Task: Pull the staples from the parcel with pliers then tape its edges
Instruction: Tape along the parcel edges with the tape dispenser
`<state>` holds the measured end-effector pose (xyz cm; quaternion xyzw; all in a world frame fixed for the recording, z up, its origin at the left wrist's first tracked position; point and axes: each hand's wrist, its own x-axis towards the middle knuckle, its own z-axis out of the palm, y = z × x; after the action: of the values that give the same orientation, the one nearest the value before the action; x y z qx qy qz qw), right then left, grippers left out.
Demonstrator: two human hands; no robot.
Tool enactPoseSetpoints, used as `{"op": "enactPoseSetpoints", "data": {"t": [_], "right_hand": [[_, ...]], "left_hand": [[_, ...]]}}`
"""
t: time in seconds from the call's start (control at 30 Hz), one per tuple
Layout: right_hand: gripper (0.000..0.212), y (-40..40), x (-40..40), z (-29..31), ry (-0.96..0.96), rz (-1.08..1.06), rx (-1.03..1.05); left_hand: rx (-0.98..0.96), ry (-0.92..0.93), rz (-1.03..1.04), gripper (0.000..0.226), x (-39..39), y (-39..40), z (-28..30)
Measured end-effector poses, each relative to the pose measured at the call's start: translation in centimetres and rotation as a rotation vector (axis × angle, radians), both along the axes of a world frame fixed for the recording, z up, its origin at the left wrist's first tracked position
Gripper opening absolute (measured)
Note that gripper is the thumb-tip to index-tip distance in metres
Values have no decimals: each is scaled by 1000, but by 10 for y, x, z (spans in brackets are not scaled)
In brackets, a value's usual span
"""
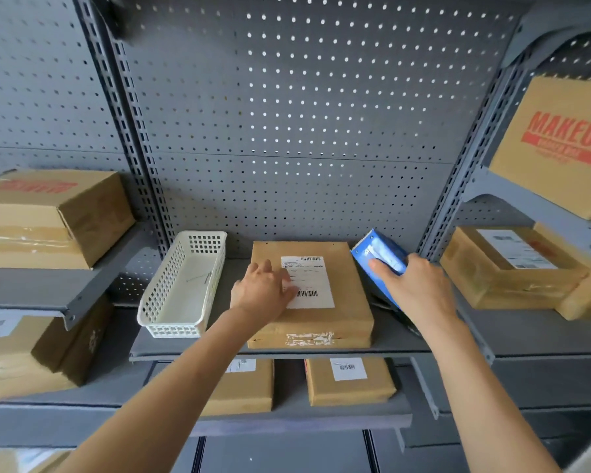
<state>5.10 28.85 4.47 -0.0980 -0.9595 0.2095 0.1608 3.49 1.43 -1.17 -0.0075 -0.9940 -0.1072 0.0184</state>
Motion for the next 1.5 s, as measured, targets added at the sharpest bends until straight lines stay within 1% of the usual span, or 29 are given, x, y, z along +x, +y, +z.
{"op": "enactPoseSetpoints", "data": {"t": [0.17, 0.4, 0.53, 0.67, 0.8, 0.97, 1.1, 1.17, 1.27, 1.3, 1.37, 1.43, 1.5], "right_hand": [[60, 32, -44, -14, -46, 69, 77], [63, 63, -99, -47, -152, 107, 156], [59, 71, -117, -63, -227, 131, 173], [63, 72, -128, -70, -307, 134, 215], [67, 72, -133, -75, -346, 117, 231], [69, 71, -134, -83, -369, 99, 237], [70, 68, -133, -87, -356, 102, 268], [71, 68, -134, -85, -396, 107, 278], [78, 68, -140, -75, -498, 137, 363], [77, 65, -143, -67, -503, 141, 380], [64, 54, -150, -48, -440, 152, 365], [47, 32, -157, -28, -297, 218, 300], [37, 1, -163, -14, -160, 327, 201]], "left_hand": [[-17, 10, 28, 48, 3, 4, -1], [14, 23, 43, 45, 11, 7, 0], [26, 17, 45, 45, 12, 6, 2], [22, 14, 51, 44, 13, 8, 5], [40, 22, 37, 44, 15, 5, 3], [51, 38, -11, 48, 17, -4, -5], [64, 33, -40, 56, 23, -8, -11], [78, 35, -52, 59, 26, -8, -12], [126, 5, -89, 66, 31, -11, -11], [146, -13, -100, 69, 32, -13, -10], [184, -34, -100, 76, 37, -15, -7], [204, -60, -63, 84, 42, -14, -5], [222, -102, -24, 93, 48, -11, -4]]}}
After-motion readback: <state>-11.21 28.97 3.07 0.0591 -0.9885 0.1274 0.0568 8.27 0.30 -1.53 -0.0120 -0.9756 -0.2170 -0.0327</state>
